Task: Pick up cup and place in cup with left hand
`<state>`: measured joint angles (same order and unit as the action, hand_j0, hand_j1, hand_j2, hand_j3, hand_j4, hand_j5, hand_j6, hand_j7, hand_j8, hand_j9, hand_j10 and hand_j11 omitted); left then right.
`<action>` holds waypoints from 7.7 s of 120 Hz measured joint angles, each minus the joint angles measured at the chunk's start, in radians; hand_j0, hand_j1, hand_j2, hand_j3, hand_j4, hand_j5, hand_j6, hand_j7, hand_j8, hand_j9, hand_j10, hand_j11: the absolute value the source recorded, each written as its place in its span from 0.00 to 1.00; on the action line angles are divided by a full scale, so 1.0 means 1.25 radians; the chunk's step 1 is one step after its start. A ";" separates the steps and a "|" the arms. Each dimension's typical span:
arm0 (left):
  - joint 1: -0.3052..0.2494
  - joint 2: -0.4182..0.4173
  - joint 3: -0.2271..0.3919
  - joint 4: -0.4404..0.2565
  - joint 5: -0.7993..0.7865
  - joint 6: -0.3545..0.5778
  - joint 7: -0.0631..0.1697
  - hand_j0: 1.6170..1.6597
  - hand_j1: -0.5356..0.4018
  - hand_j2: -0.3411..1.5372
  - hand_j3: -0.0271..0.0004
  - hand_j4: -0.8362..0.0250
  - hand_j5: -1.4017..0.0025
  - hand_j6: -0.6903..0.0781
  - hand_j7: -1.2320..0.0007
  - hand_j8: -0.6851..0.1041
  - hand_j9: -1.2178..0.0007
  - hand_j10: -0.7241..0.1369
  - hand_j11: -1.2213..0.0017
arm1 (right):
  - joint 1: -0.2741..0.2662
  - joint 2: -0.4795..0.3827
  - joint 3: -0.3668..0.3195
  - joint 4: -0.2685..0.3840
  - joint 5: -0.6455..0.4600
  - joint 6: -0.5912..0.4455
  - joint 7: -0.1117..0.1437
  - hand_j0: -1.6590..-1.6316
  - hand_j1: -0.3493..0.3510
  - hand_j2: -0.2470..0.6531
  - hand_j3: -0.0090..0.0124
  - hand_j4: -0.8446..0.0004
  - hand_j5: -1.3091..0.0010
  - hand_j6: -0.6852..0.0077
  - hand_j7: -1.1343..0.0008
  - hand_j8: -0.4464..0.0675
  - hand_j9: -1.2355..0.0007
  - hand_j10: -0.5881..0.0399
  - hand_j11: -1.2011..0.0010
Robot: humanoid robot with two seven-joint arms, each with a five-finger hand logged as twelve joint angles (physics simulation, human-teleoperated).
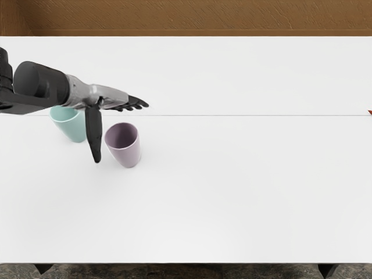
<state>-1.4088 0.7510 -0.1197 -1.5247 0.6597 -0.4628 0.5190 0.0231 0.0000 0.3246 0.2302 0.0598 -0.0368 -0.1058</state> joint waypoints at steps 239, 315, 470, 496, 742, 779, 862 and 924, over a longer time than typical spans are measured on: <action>0.091 -0.160 0.092 0.054 0.238 0.231 0.074 0.88 0.87 0.27 0.99 0.77 0.81 0.67 0.79 0.63 0.79 0.62 0.80 | 0.002 0.000 -0.001 -0.001 0.000 0.000 -0.001 0.04 0.05 0.27 0.42 0.96 0.97 0.94 0.96 0.81 0.97 0.89 0.97; 0.064 -0.148 0.086 0.063 0.214 0.189 0.074 0.85 0.68 0.22 0.99 0.51 0.61 0.46 0.55 0.39 0.54 0.39 0.54 | 0.002 0.000 -0.001 0.003 0.000 0.000 0.000 0.04 0.05 0.27 0.42 0.96 0.97 0.94 0.96 0.81 0.97 0.89 0.97; -0.185 -0.065 0.092 0.271 -0.020 -0.098 0.074 0.74 0.61 0.24 0.99 0.65 0.37 0.73 0.31 0.66 0.31 0.34 0.33 | 0.010 0.000 -0.002 0.003 -0.002 0.000 -0.001 0.04 0.05 0.27 0.42 0.96 0.97 0.94 0.96 0.81 0.97 0.89 0.97; -0.204 -0.032 0.093 0.274 -0.040 -0.119 0.074 0.74 0.61 0.24 0.99 0.64 0.38 0.73 0.31 0.66 0.31 0.34 0.33 | 0.010 0.000 -0.002 0.001 -0.002 0.000 -0.001 0.04 0.05 0.27 0.42 0.96 0.97 0.94 0.96 0.81 0.97 0.89 0.97; -0.127 0.031 0.101 0.351 -0.061 -0.126 0.074 0.73 0.58 0.26 0.99 0.72 0.31 0.81 0.25 0.72 0.25 0.39 0.28 | 0.015 0.000 -0.002 0.001 -0.005 0.000 -0.001 0.04 0.05 0.27 0.42 0.96 0.97 0.94 0.96 0.81 0.97 0.89 0.97; -0.123 0.029 0.102 0.368 -0.060 -0.124 0.074 0.73 0.59 0.25 0.99 0.70 0.31 0.79 0.26 0.71 0.26 0.38 0.27 | 0.015 0.000 -0.002 0.000 -0.005 0.000 -0.001 0.04 0.05 0.27 0.42 0.96 0.97 0.94 0.96 0.81 0.97 0.89 0.97; -0.102 0.002 0.102 0.385 -0.059 -0.120 0.074 0.75 0.63 0.22 0.99 0.62 0.39 0.70 0.34 0.62 0.34 0.32 0.35 | 0.015 0.000 -0.002 0.000 -0.005 0.000 -0.001 0.04 0.05 0.27 0.42 0.96 0.97 0.94 0.96 0.81 0.97 0.89 0.97; -0.104 0.004 0.100 0.381 -0.061 -0.091 0.074 0.94 0.91 0.19 0.99 0.92 0.94 0.86 0.93 0.83 0.93 0.78 0.93 | 0.015 0.000 -0.002 0.003 -0.005 0.000 0.000 0.04 0.05 0.27 0.42 0.96 0.97 0.94 0.96 0.81 0.97 0.89 0.97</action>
<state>-1.5384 0.7562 0.0048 -1.0481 0.5839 -0.5762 0.6109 0.0414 0.0000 0.3221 0.2335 0.0537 -0.0368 -0.1063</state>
